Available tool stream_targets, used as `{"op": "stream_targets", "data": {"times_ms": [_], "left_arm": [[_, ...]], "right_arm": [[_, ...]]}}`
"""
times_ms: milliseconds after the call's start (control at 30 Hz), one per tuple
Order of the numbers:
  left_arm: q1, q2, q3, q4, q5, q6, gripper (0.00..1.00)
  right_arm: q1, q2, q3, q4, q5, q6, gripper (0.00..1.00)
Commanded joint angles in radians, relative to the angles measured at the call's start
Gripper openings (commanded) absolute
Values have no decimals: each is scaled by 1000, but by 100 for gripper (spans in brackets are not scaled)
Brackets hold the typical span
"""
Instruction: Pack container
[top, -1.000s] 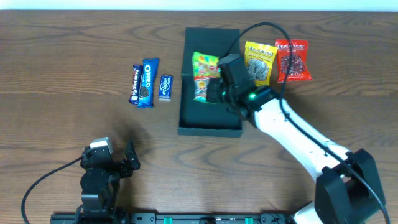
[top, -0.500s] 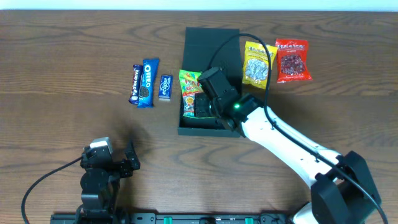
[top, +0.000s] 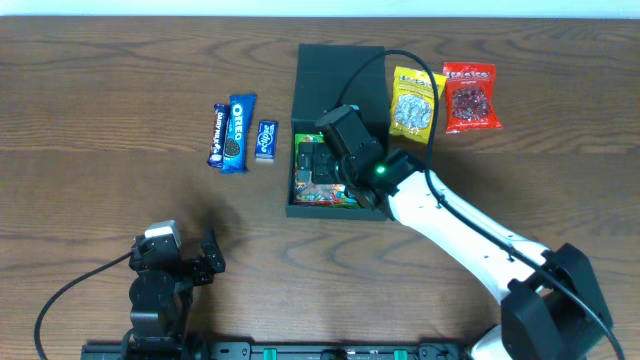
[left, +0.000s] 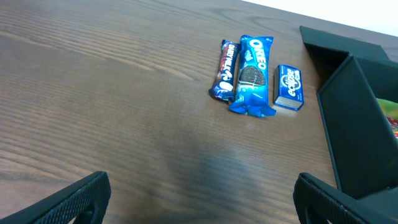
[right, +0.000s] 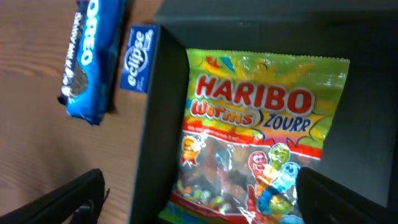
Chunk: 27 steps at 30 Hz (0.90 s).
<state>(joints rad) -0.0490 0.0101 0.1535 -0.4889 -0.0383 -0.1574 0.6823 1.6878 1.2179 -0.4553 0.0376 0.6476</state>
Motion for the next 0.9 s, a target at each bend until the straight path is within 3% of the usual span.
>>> {"op": "stream_targets", "data": {"times_ms": [0,200,500,667,867], "left_arm": [[3,-5,-18,2,-21,-3,95],[3,-5,-18,2,-21,-3,95],[4,-5,-18,50,-107,23,95],[4,-5,-18,238,-151,21,95],[4,-5,-18,313,-136,-78,95]], "right_arm": [[-18,-27,51,6,11,-96,99],[-130,-117,70,71,46,-328,99],[-338,-109,69,40,87,-332,99],[-374,-109,69,40,87,-332,99],[-374,-95,68,40,90,-332,99]]}}
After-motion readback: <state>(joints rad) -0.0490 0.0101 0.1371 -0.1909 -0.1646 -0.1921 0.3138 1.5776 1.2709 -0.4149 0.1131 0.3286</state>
